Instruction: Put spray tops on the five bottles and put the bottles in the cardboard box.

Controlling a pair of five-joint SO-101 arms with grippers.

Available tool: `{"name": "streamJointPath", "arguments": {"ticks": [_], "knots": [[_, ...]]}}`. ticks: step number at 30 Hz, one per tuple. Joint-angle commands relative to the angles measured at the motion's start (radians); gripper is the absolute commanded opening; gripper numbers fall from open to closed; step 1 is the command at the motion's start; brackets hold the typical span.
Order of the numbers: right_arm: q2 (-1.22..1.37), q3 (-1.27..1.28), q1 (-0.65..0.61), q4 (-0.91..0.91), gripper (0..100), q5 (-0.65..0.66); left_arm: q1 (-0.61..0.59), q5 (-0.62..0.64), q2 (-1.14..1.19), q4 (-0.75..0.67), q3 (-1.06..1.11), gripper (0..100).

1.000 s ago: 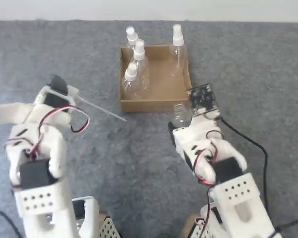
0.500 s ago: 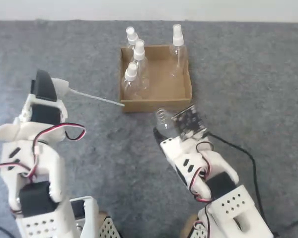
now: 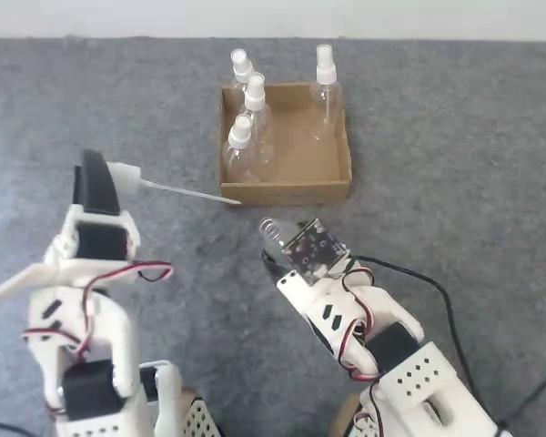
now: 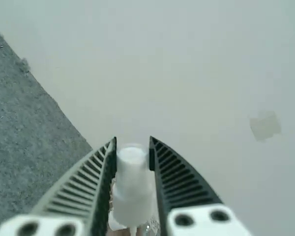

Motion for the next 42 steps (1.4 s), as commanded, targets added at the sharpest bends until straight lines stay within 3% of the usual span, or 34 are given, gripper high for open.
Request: {"name": "streamJointPath", "arguments": {"ticks": [1, 12, 21, 42], "knots": [[-0.028, -0.011, -0.012, -0.025, 2.7, 0.060, 0.038, -0.018, -0.110, -0.029, 0.033, 1], [-0.036, -0.009, -0.013, -0.031, 2.7, 0.147, 0.107, -0.080, -0.242, 0.117, 0.041, 1], [-0.038, 0.077, -0.058, -0.194, 2.6, 0.207, 0.107, -0.081, -0.242, 0.120, 0.053, 1], [-0.038, 0.080, -0.061, -0.194, 2.6, 0.204, 0.098, -0.098, -0.247, 0.120, 0.056, 1]]}}
